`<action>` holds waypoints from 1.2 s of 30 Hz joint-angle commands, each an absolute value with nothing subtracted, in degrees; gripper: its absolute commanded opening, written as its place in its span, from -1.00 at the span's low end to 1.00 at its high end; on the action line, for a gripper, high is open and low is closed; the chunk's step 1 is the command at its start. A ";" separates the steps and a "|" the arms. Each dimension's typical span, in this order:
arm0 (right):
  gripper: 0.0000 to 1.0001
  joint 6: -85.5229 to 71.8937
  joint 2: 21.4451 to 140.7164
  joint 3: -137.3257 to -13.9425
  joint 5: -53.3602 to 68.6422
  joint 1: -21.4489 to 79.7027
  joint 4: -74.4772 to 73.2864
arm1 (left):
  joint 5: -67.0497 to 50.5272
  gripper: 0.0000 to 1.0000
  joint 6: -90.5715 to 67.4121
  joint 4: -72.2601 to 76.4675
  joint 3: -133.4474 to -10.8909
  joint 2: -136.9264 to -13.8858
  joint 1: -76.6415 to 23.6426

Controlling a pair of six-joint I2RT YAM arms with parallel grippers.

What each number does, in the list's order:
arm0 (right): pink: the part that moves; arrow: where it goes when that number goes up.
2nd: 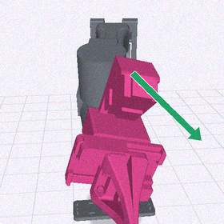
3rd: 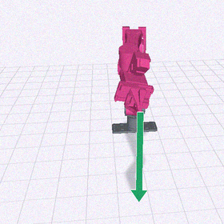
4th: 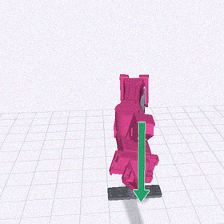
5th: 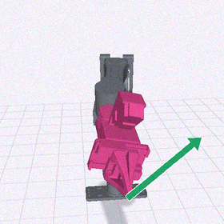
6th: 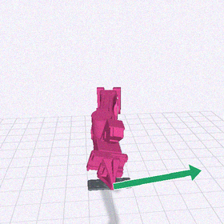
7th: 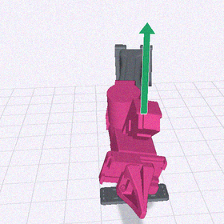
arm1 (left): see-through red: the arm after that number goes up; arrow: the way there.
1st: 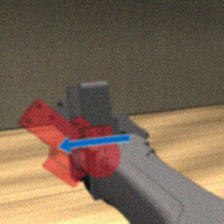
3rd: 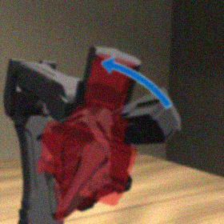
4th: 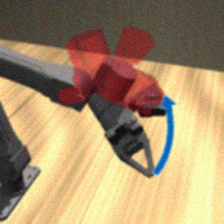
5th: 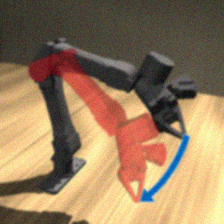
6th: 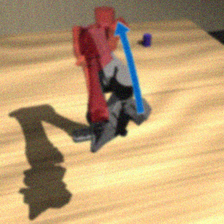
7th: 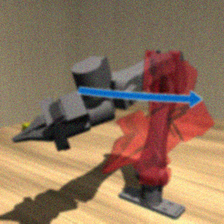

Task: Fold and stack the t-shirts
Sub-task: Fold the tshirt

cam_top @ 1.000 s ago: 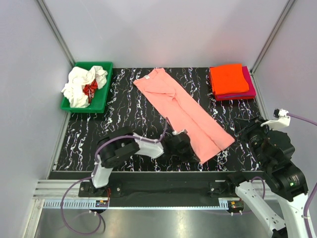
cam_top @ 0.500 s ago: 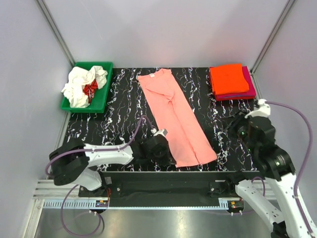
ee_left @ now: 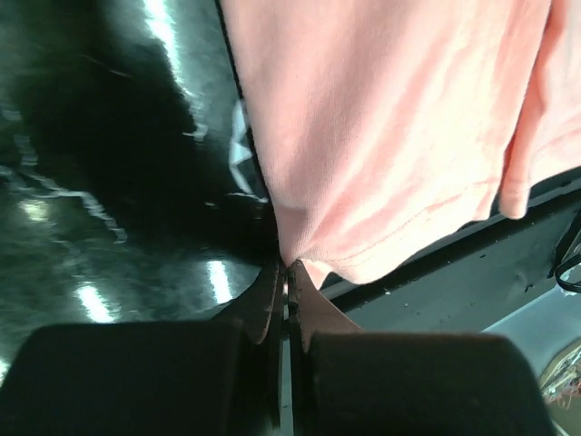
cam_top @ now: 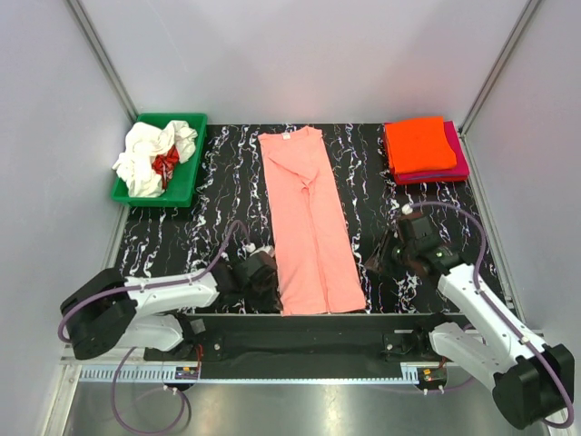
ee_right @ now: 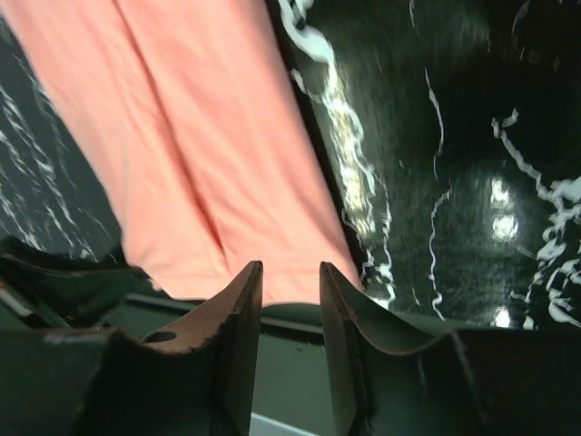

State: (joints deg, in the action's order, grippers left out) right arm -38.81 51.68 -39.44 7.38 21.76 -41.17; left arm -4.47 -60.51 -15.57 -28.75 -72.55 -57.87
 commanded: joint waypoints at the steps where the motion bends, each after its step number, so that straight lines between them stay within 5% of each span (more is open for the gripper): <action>1: -0.21 -43.66 49.67 -34.64 14.68 23.37 -36.30 | -6.15 -1.00 -57.92 -15.82 -26.28 -67.86 -54.94; 18: -0.11 -54.66 52.47 -22.16 14.24 35.77 -21.28 | -12.40 -1.00 -50.46 -17.83 -21.27 -60.03 -42.72; 36: -0.16 -56.07 53.62 -17.32 12.22 38.49 -18.10 | -18.46 -0.97 -52.47 -12.74 -18.11 -58.01 -42.28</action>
State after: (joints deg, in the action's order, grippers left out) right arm -54.98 54.89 -18.55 14.02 37.56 -19.09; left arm -15.77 -52.12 -15.27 -18.94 -59.77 -42.44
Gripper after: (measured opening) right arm 0.424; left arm 0.014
